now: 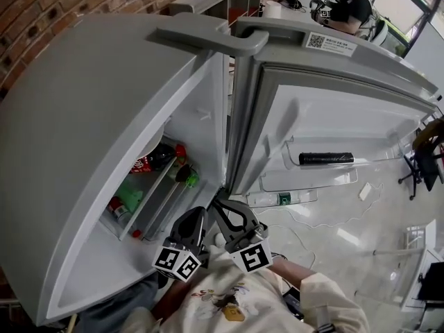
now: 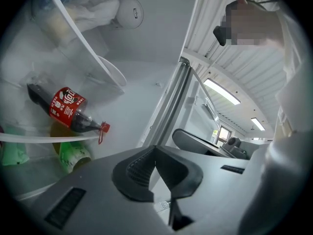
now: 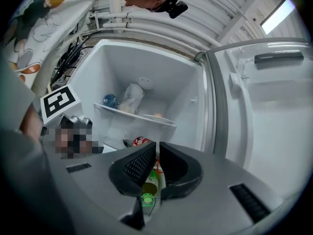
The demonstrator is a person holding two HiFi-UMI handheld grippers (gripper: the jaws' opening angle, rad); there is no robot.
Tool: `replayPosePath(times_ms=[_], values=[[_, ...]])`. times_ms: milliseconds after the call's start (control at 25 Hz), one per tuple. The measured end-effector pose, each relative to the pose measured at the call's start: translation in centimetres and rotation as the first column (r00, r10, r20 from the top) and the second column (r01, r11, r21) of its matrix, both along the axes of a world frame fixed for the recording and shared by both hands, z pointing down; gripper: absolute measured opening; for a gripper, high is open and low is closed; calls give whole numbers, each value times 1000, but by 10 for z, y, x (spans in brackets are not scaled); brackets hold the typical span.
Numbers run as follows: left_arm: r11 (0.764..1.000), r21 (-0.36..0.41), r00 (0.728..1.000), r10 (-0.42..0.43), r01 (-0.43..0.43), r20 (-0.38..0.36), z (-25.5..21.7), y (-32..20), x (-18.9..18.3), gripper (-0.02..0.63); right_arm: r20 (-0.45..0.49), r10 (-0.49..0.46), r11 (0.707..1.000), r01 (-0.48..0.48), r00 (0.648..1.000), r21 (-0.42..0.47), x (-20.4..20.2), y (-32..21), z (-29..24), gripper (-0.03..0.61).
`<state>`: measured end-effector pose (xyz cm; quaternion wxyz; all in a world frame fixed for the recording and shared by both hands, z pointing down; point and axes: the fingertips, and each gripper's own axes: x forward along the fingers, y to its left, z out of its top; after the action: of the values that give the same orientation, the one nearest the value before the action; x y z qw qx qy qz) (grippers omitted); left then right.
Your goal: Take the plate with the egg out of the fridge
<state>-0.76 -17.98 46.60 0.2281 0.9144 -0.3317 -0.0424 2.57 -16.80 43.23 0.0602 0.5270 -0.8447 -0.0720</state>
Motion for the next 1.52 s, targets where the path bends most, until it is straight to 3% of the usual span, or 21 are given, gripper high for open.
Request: replayPosePath(times_ms=[280,640,960,1120,1520], values=[[1000,8,1000,8,-8,-15,-1,-4,4,9,-59,-59,998,61,997,33,-13,-16,-13,14],[999,12,999,-32,32,-15,-3,-1,-12,9,-96,-142,987,149,985,66,-41,-30,-30,95],[998,14,998,-55,55,-25,-7,-1,-20,9,-147,-194,975,207,970,83,-57,-48,-46,123],[998,13,998,-60,60,-31,-7,-1,-20,9,-222,-173,977,197,960,87,-61,-61,-46,150],[996,3,996,-84,84,-34,-6,-2,-28,9,-343,-147,969,205,928,140,-77,-83,-62,150]])
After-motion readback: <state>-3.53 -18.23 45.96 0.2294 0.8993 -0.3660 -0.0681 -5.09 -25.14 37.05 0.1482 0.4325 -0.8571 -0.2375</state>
